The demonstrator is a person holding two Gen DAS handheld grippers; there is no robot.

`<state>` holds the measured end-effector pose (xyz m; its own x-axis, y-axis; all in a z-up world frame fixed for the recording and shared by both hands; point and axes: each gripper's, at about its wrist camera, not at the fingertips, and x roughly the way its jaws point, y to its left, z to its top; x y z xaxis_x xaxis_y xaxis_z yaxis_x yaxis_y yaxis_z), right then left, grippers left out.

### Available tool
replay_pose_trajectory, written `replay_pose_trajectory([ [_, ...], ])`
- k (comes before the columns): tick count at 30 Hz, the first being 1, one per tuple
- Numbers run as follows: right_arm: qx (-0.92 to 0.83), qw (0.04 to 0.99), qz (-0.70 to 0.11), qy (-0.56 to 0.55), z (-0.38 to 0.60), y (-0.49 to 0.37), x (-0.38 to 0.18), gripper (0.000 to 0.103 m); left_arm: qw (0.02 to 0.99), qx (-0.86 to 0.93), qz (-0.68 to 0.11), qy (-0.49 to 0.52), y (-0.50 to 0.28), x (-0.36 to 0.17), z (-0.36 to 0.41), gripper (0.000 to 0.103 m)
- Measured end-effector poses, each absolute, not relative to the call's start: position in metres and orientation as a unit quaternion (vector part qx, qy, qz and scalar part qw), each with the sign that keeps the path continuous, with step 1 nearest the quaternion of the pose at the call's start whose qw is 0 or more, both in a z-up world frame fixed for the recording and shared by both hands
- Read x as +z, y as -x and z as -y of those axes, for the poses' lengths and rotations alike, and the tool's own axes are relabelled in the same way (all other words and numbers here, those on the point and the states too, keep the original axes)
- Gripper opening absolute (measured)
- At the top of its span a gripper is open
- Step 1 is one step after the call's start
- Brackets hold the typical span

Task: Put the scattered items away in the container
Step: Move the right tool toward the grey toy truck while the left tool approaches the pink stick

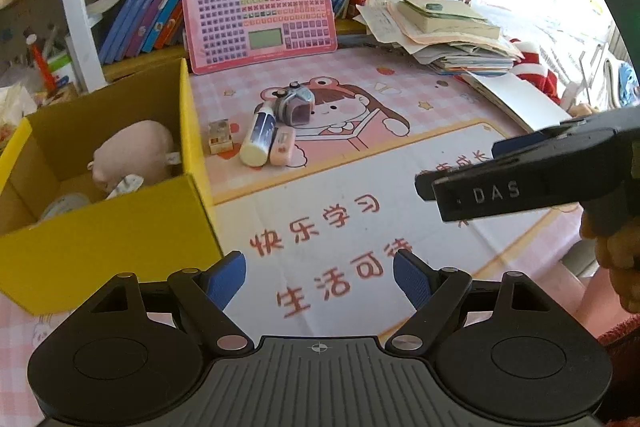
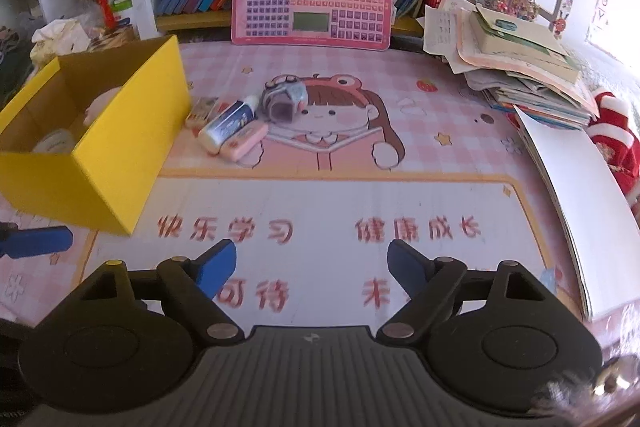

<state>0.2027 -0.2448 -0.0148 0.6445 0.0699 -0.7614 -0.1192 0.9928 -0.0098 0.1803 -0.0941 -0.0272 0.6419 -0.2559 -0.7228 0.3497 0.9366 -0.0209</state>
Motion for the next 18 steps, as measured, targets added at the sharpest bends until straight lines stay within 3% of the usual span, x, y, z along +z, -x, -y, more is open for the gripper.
replay_pose_trajectory([
  [7,0.080,0.903,-0.422,0.021,0.261,-0.245,-0.022,0.081,0.906,-0.151,-0.386,-0.087,-0.205,-0.030,0.120,0.081],
  [12,0.100,0.903,-0.417,0.014,0.273,-0.275,-0.026,0.075,0.912,-0.126,-0.383,-0.079,-0.227,-0.029,0.134,0.052],
  [15,0.114,0.902,-0.415,0.010,0.281,-0.291,-0.028,0.070,0.913,-0.107,-0.389,-0.063,-0.244,-0.031,0.141,0.044],
  [18,0.129,0.901,-0.415,0.008,0.286,-0.308,-0.032,0.067,0.916,-0.090,-0.388,-0.054,-0.257,-0.034,0.149,0.043],
])
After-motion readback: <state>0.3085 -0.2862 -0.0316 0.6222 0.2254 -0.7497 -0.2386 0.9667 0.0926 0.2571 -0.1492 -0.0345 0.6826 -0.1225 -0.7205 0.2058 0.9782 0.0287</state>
